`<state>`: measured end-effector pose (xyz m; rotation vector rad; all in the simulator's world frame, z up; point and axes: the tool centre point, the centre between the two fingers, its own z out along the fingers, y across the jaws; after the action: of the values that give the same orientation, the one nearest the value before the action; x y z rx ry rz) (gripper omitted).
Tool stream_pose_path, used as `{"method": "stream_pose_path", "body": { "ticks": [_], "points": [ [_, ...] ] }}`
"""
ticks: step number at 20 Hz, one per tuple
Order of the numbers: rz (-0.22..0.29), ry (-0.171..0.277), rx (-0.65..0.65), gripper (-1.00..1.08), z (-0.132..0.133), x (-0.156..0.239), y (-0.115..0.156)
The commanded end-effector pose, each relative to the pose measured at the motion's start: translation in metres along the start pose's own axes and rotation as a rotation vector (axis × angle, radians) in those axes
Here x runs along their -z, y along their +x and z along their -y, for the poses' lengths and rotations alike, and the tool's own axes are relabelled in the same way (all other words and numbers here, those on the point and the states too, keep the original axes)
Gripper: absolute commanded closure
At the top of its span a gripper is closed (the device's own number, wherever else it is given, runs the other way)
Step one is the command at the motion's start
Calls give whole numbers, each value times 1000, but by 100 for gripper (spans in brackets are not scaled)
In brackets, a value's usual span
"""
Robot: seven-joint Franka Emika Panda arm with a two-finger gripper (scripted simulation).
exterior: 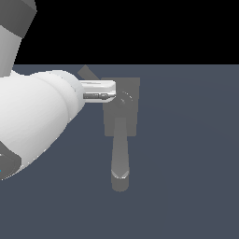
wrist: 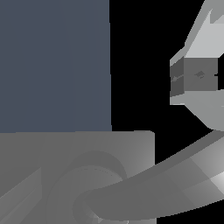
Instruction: Turn on the faucet by rotating a designated handle.
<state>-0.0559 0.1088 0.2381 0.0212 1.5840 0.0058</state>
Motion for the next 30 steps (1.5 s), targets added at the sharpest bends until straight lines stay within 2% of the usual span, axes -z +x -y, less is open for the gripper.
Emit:
{"method": "stream_pose_path", "body": {
  "ticks": [1, 20, 22, 30],
  "points": [
    [1, 0, 0, 108, 4, 0, -4],
    [13, 0, -1, 108, 53, 0, -54],
    [20, 8, -38, 108, 51, 2, -44],
    [17, 5, -25, 108, 77, 1, -53]
  ]
}}
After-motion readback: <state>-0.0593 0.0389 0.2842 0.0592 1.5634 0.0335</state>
